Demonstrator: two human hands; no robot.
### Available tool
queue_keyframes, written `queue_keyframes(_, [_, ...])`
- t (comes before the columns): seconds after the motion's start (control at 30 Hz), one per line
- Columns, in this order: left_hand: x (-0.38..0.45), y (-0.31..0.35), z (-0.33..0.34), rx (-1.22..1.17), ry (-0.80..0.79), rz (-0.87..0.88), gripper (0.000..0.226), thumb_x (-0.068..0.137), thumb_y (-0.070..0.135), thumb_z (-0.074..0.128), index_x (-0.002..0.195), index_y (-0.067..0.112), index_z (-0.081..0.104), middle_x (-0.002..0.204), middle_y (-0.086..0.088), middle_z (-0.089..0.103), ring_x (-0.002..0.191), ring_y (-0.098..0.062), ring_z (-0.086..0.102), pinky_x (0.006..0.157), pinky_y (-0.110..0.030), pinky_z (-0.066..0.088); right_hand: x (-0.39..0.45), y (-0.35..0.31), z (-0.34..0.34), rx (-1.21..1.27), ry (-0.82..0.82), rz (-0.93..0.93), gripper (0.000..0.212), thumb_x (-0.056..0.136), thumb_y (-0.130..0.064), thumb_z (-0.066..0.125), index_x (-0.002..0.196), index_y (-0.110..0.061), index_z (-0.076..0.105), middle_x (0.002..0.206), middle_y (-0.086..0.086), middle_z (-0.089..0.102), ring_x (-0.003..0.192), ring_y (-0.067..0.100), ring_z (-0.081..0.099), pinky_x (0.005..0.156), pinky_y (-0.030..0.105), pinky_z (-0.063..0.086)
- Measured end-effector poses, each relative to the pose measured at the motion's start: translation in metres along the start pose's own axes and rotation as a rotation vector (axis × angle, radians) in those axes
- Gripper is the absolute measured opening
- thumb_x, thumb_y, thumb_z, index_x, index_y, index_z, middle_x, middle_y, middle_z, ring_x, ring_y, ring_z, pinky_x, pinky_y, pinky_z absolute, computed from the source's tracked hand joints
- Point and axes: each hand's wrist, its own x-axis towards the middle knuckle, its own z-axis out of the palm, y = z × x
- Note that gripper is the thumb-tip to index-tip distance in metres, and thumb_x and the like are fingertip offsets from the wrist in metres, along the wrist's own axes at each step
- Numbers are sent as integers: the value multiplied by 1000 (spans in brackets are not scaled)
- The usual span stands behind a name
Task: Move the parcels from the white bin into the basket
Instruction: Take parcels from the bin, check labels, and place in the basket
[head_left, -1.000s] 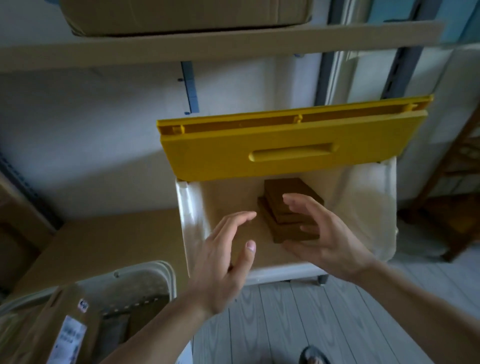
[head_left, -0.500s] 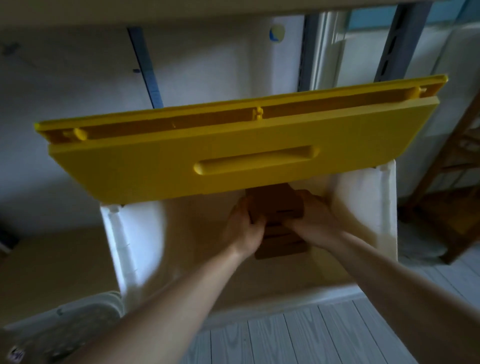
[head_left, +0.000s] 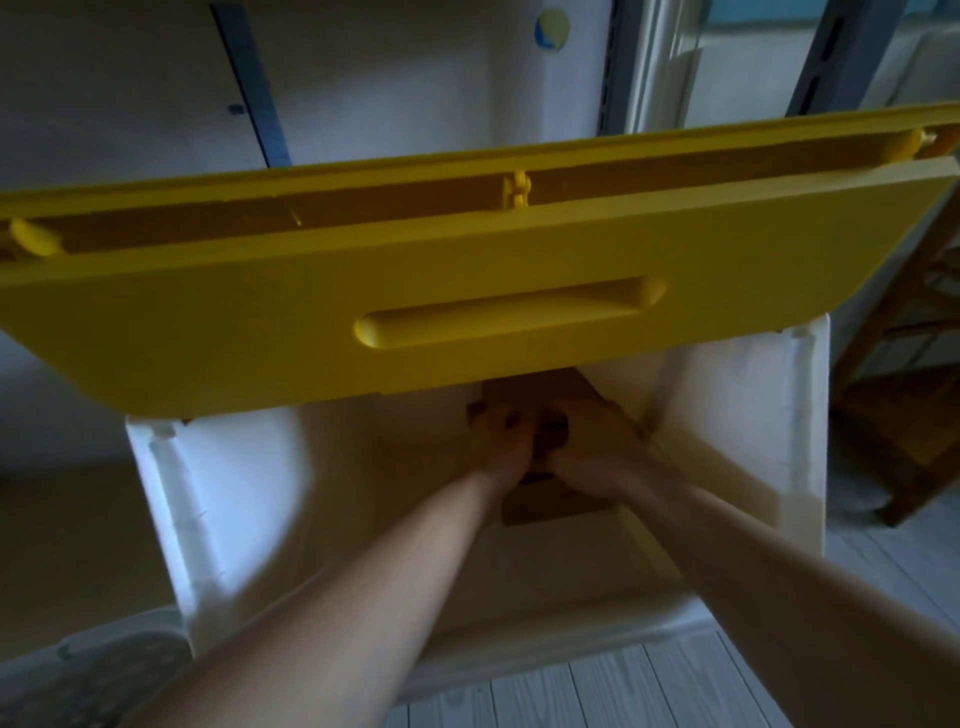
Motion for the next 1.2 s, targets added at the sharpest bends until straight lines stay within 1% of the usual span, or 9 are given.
queue_keyframes(0.13, [1, 10, 1, -248, 122, -167, 29, 96, 14, 64, 123, 6, 70, 119, -20, 71, 103, -36, 69, 78, -47, 60, -4, -4, 4, 78, -24, -15, 26, 82, -42, 76, 105, -29, 73, 109, -2, 73, 104, 24, 66, 90, 43, 54])
queue_keyframes(0.27, [5, 20, -4, -507, 217, -289, 27, 95, 2, 59, 120, 4, 69, 107, -19, 67, 88, -29, 61, 51, -27, 43, -5, 4, 7, 139, 46, -36, 22, 81, -40, 80, 101, -34, 74, 102, -8, 75, 97, 18, 68, 83, 39, 57])
queue_keyframes(0.4, [10, 16, 0, -436, 167, -221, 9, 91, 6, 68, 94, 14, 65, 102, -18, 68, 93, -29, 65, 63, -33, 49, -3, 5, 5, 199, 119, -63, 32, 85, -24, 78, 117, -24, 70, 112, -5, 73, 103, 16, 67, 81, 32, 53])
queue_keyframes(0.5, [13, 11, 5, -338, 199, -156, 21, 91, 10, 68, 99, 23, 53, 114, -19, 67, 102, -35, 68, 76, -43, 58, -4, 1, 7, 157, 112, -92, 46, 75, -23, 86, 118, -22, 71, 116, -1, 72, 108, 23, 66, 87, 39, 53])
queue_keyframes(0.73, [-16, 24, -28, -344, 232, -134, 16, 99, 14, 58, 96, 28, 51, 121, -16, 66, 110, -34, 64, 100, -54, 53, -22, -9, -7, 220, 152, -21, 67, 71, -64, 49, 133, -39, 60, 137, -2, 58, 129, 27, 54, 106, 44, 46])
queue_keyframes(0.83, [-60, 18, -55, -347, 77, -196, 25, 99, 20, 56, 122, 23, 48, 115, -10, 63, 103, -31, 62, 87, -48, 56, -43, -17, -13, 295, 106, 57, 47, 98, -46, 58, 142, -28, 56, 143, 3, 53, 132, 25, 53, 104, 33, 43])
queue_keyframes(0.93, [-109, 19, -78, -306, -4, -204, 37, 92, 9, 54, 127, 11, 45, 103, -8, 56, 89, -22, 54, 70, -33, 43, -62, -22, -9, 313, 72, 43, 55, 97, -28, 68, 148, -22, 48, 146, 4, 55, 132, 24, 55, 102, 31, 46])
queue_keyframes(1.07, [-162, 22, -104, -241, -84, -177, 69, 86, -2, 53, 146, 14, 23, 131, -9, 48, 116, -24, 47, 96, -39, 38, -84, -46, -11, 381, 33, 133, 72, 90, -37, 76, 152, -22, 41, 140, 1, 57, 124, 22, 58, 91, 28, 46])
queue_keyframes(1.2, [-205, 18, -128, -306, -201, -193, 70, 76, 0, 60, 137, 22, 33, 107, -10, 57, 93, -24, 59, 65, -32, 52, -112, -72, -24, 780, -12, 252, 42, 90, -33, 77, 125, -14, 64, 106, 2, 74, 96, 20, 72, 90, 37, 58])
